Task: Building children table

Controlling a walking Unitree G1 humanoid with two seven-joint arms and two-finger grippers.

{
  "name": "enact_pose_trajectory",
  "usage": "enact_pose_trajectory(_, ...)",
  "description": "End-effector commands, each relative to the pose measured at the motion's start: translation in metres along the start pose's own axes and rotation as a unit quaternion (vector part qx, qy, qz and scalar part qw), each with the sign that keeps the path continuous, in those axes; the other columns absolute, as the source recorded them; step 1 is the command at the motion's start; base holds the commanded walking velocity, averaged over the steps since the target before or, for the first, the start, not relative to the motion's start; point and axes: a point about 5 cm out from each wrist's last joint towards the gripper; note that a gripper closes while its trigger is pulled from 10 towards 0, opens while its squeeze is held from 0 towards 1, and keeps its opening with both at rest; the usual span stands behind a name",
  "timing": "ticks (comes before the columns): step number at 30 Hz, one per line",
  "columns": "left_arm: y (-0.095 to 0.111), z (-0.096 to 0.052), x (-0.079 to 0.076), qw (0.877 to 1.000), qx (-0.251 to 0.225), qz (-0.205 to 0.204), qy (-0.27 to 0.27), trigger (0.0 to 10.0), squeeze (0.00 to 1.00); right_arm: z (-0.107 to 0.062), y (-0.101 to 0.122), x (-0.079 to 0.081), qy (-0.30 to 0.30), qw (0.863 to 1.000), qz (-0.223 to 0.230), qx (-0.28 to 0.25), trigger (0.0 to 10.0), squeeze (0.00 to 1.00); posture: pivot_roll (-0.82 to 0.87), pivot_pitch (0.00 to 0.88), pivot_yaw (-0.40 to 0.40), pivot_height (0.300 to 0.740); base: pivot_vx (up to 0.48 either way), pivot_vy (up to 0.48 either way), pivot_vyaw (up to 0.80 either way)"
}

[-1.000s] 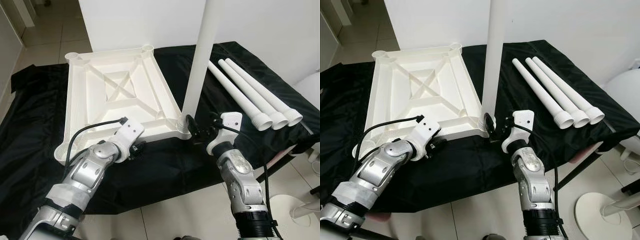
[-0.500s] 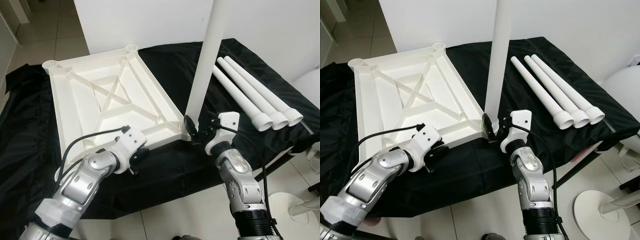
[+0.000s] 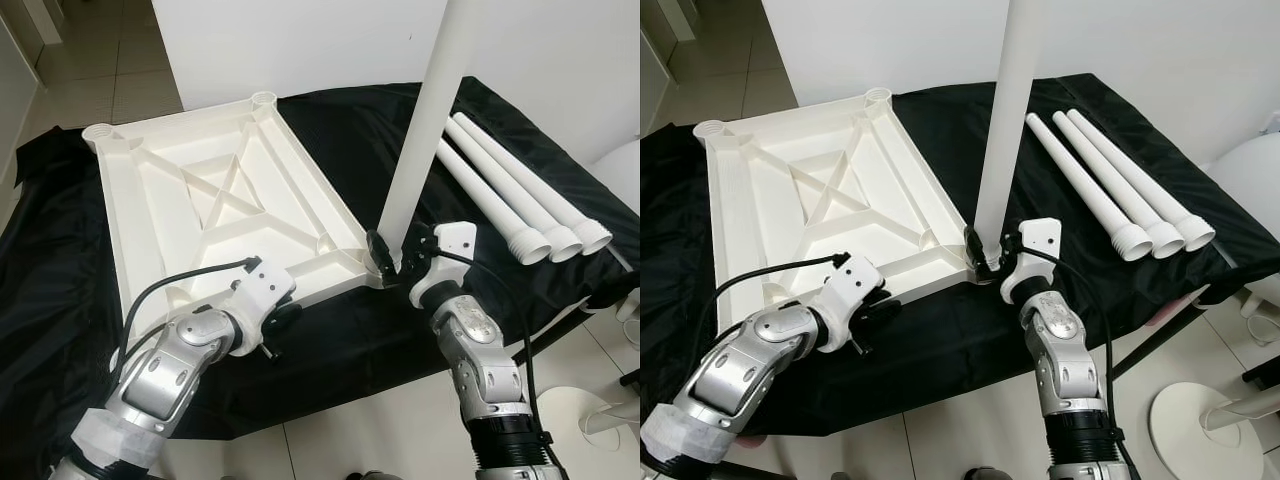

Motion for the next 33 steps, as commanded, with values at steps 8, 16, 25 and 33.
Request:
enact_pose_trajectory(8,-0.003,-0.005,-0.015,0.998,-0.022,-0.012,-0.049,10.0,1.00,0.004,0.000,-0.002,0.005,1.000,-0.006,-0.004,10.0,0.00,-0.06,0.079,0.026,0.740,0.000,0.000,0.00)
enact_pose_trajectory(16,0.021,-0.024,-0.035,0.983,-0.112,0.002,-0.143,10.0,0.00,0.003,-0.003,0.000,0.021,1.000,-0.001,0.003,10.0,0.00,-0.05,0.087,0.030,0.740,0.000,0.000,0.00)
enact_pose_trajectory(25,0.030,-0.045,-0.054,0.959,-0.139,-0.031,-0.244,10.0,0.00,0.011,-0.002,-0.004,0.062,0.998,-0.011,-0.004,10.0,0.00,-0.04,0.089,0.028,0.740,0.000,0.000,0.00)
enact_pose_trajectory(33,0.029,-0.064,-0.044,0.953,-0.146,-0.050,-0.262,10.0,0.00,0.021,0.008,-0.047,0.048,0.996,-0.074,-0.017,10.0,0.00,-0.04,0.089,0.018,0.740,0.000,0.000,0.00)
Point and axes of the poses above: a point about 5 cm out from each wrist's last joint towards the gripper, its own z axis pointing out of the wrist towards the gripper, its own y axis along the axis of the wrist's last joint, x = y × z, and after that the axes turned 12 degrees about -z, right-handed
